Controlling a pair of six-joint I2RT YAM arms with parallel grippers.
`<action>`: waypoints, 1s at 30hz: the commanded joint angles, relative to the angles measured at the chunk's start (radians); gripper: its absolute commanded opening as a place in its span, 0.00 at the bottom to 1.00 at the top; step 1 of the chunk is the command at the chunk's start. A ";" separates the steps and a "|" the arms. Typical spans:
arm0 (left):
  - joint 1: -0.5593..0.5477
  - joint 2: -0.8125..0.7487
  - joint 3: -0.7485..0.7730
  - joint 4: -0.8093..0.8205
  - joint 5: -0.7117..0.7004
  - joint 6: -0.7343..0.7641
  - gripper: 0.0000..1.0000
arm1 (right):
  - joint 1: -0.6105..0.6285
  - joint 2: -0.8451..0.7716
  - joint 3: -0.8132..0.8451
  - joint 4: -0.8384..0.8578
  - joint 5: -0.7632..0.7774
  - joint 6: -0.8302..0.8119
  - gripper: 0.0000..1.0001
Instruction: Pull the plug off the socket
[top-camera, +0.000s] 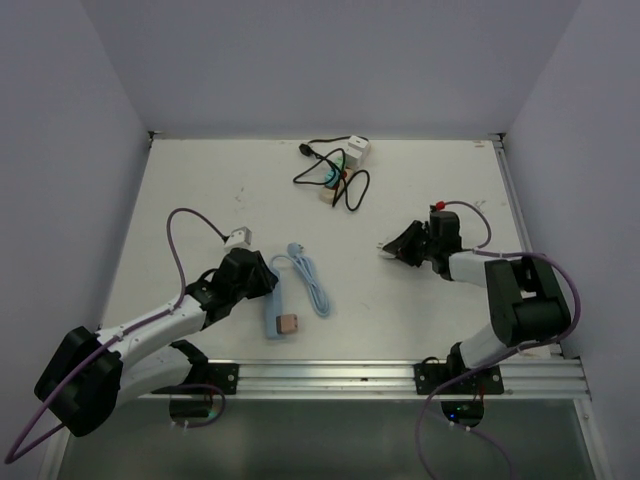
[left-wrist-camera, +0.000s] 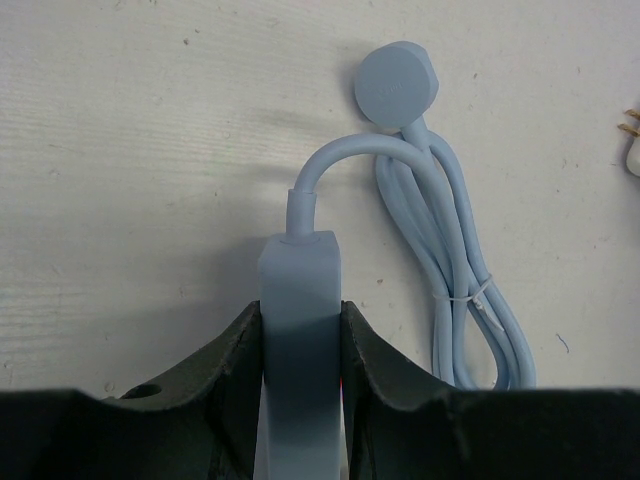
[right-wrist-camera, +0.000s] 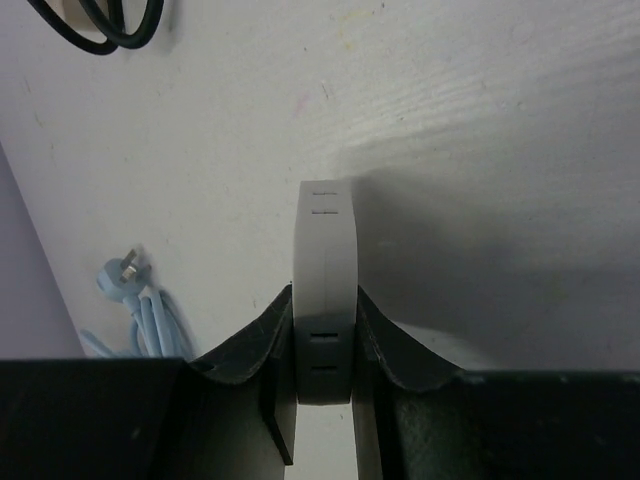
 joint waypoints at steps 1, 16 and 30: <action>0.001 -0.022 0.040 0.029 0.012 0.003 0.00 | -0.032 0.023 0.042 0.062 -0.051 0.011 0.26; 0.002 -0.025 0.038 0.037 0.029 -0.003 0.00 | -0.059 -0.279 -0.020 -0.303 0.129 -0.131 0.87; 0.001 0.007 0.035 0.067 0.038 -0.049 0.00 | 0.248 -0.541 -0.058 -0.342 -0.109 -0.179 0.81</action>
